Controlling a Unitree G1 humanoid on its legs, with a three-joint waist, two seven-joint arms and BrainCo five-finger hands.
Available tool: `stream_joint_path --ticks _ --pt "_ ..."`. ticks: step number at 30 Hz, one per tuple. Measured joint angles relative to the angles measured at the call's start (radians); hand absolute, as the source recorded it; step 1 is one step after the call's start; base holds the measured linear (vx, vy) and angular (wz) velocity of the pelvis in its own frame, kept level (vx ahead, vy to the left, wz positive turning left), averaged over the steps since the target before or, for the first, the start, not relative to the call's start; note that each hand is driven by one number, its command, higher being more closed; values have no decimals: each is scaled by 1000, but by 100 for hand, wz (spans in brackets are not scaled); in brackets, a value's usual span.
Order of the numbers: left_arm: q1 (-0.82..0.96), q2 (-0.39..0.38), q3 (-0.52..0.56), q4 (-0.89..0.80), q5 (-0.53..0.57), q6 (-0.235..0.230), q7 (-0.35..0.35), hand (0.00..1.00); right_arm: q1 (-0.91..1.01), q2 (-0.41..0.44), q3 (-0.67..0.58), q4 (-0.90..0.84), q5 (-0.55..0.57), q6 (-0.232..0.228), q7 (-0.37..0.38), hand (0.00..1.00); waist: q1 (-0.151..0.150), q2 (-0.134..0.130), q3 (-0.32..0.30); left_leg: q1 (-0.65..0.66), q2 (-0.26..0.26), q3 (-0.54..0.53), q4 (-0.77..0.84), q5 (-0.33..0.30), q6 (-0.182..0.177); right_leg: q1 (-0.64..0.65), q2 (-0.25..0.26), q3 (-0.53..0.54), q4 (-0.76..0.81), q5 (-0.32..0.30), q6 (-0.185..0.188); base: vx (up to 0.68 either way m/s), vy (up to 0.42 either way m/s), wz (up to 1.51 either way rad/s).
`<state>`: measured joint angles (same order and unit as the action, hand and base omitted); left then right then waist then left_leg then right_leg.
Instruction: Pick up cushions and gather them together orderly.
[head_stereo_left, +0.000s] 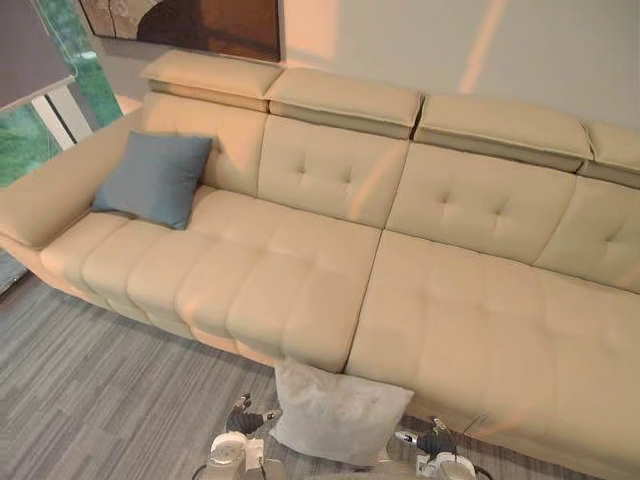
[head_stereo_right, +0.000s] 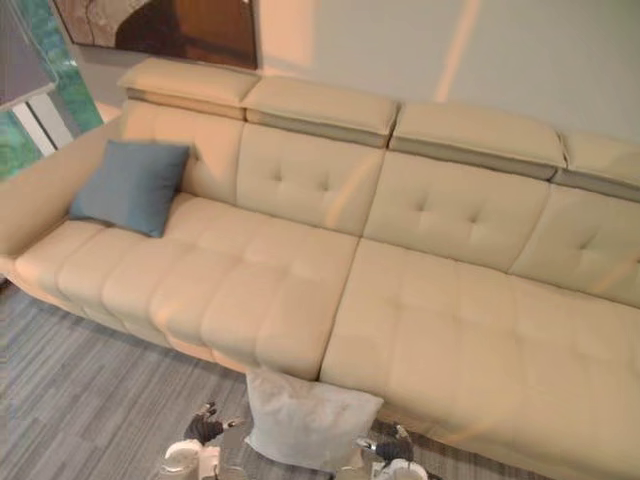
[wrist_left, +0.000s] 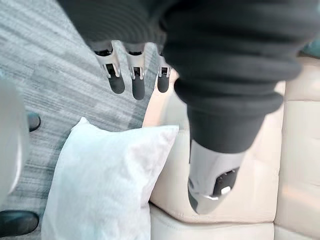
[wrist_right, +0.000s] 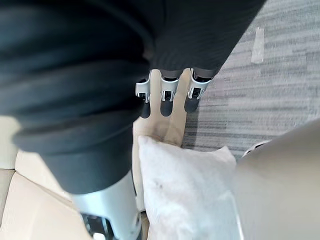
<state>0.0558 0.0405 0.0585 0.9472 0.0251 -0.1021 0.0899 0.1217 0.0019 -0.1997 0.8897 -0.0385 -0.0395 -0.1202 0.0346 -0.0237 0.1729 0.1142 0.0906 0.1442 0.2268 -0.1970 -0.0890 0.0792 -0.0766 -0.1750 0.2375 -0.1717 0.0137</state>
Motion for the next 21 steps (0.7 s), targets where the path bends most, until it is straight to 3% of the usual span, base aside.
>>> stream_joint_path --ticks 7,9,11,15,21 --pt "16 -4 23 -7 -30 0 25 0 -5 -5 -36 0 14 -1 -17 0 3 18 3 -14 10 39 23 -12 4 -41 6 38 45 -8 8 -50 7 -17" --pt "11 -12 43 -37 -50 0 43 0 -23 -17 -35 -9 25 -1 -28 0 3 22 31 -107 28 37 141 -61 10 -114 7 45 123 -35 8 -114 3 -11" --pt "-25 -6 43 -95 -91 -1 59 0 -55 -26 -33 -49 62 -2 -54 0 4 26 113 -265 57 26 356 -136 20 -258 5 45 303 -90 7 -164 10 -1" --pt "-114 51 44 -177 -168 -3 114 0 -134 -43 -30 -140 107 -11 -96 0 22 -8 237 -532 80 -6 597 -209 41 -517 -9 45 530 -159 4 -228 -21 0" --pt "-309 121 107 -230 -207 -24 166 0 -293 -97 -28 -242 159 -22 -138 0 21 -16 331 -803 90 -26 753 -218 55 -778 -28 43 674 -155 -19 -125 8 0"
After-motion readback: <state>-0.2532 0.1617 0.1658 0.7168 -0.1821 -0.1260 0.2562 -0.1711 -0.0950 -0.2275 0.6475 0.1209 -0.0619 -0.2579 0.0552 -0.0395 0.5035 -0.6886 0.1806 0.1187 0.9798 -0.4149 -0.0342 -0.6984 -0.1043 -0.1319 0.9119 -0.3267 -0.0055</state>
